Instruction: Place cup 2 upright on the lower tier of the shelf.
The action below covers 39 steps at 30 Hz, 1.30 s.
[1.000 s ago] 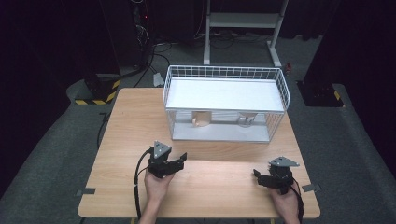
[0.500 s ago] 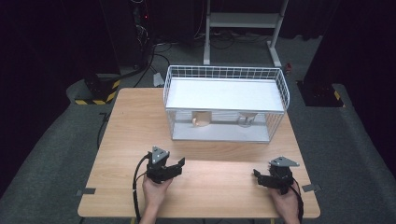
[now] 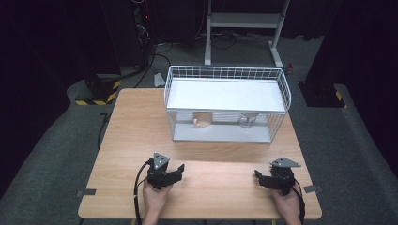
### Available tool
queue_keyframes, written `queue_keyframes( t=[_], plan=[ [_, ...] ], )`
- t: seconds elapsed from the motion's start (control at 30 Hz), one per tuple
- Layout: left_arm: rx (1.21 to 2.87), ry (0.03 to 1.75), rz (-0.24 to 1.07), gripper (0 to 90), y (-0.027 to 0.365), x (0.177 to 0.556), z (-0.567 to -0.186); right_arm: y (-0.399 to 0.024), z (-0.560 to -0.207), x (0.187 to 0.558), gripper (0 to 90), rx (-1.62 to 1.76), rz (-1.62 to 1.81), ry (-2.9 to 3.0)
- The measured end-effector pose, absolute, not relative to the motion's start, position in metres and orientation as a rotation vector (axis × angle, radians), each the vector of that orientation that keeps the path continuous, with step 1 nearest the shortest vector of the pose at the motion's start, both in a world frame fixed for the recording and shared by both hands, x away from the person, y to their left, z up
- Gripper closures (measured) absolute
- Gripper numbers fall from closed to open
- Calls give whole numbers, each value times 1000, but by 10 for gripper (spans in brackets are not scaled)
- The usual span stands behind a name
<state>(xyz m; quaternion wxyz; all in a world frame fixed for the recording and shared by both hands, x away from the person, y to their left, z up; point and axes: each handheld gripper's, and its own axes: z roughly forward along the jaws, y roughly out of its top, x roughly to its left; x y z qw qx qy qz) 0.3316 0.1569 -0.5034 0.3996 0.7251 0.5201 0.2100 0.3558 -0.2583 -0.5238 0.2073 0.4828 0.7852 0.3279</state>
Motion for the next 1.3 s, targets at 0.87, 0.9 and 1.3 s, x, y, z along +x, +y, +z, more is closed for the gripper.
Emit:
queue_keyframes(
  t=[0.87, 0.9, 1.3],
  plan=[
    [1937, 1380, 626, 280, 156, 333, -528, -258, -524, 356, 205, 1344, 913, 2186],
    [1940, 1381, 625, 274, 156, 332, -528, -258, -524, 356, 205, 1344, 913, 2186],
    [1945, 1384, 620, 226, 155, 333, -528, -258, -524, 356, 205, 1344, 913, 2187]
  ],
)
